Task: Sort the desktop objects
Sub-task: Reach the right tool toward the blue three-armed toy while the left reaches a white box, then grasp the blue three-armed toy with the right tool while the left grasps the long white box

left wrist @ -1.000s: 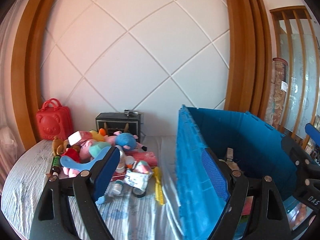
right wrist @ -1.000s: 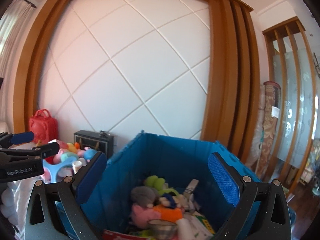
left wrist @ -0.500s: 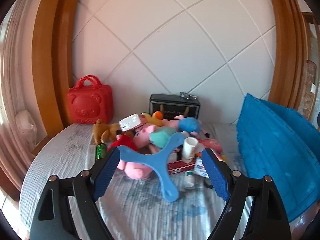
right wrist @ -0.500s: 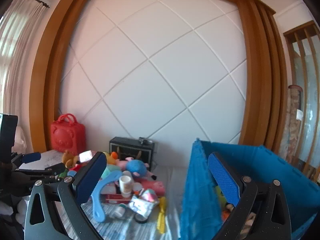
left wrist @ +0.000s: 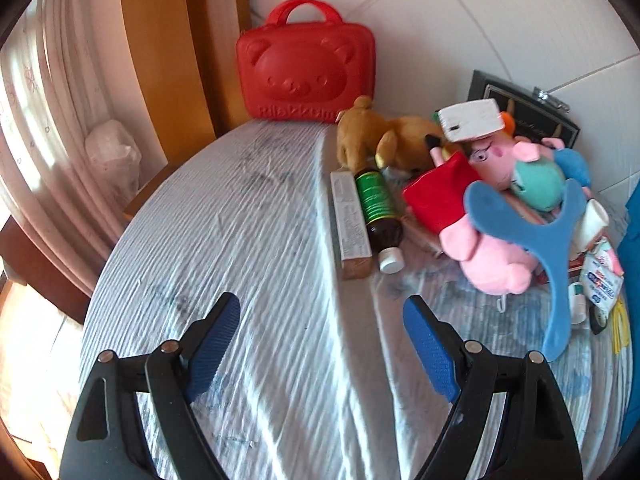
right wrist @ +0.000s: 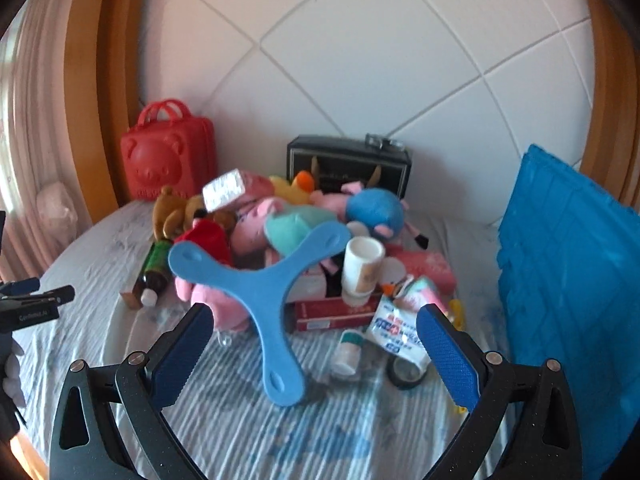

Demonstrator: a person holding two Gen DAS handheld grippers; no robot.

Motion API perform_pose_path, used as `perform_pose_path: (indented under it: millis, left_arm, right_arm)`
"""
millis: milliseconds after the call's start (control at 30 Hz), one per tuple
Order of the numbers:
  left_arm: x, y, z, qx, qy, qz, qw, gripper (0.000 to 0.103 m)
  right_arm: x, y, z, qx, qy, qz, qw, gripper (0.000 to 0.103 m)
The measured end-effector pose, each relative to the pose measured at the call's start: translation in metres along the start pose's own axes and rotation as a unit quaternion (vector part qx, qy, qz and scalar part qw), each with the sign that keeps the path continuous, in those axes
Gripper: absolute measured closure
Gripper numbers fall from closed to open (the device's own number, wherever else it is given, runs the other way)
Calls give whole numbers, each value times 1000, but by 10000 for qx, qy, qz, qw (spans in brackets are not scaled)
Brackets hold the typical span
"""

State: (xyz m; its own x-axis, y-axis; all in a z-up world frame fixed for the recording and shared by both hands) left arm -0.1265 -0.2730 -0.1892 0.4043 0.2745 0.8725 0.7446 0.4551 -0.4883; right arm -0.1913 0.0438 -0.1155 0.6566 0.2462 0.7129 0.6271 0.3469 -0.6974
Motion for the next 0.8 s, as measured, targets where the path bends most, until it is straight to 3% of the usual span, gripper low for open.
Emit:
perform_pose_path:
  millis: [200,600,700,800]
  left_arm:
    - [-56,-24,-4,146,115,-385,9991,19]
    - [-149,-73,21,-248,-307,-731,9965,19]
    - [-160,-77,19,-242,-300,-747,9965,24]
    - [-169,-79,19,-299,-238,-768,9963,39]
  right_arm:
    - [-79,-5,-6,82,-107,-708,9974,0]
    - [-174,-16,-31,377,-385,-1317,9898,0]
    - [-187,-17,-37,414,-418,-1352,9891,0]
    - [-195,-19,-38,404,-382,-1324,9896,0]
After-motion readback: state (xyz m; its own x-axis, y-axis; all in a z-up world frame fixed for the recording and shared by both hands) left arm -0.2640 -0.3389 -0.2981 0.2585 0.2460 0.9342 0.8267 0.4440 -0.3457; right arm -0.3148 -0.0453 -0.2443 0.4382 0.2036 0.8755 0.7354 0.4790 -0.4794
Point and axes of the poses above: each gripper's, at about its wrist camera, not at the fingertips, and x roughly against the way its jaws point, z to its right, y to its underside, the point moved 2 cm from there along -x, roughly the way its jaws point, and after that the axes turned 9 degrees about -z, right-handed, at the moved point
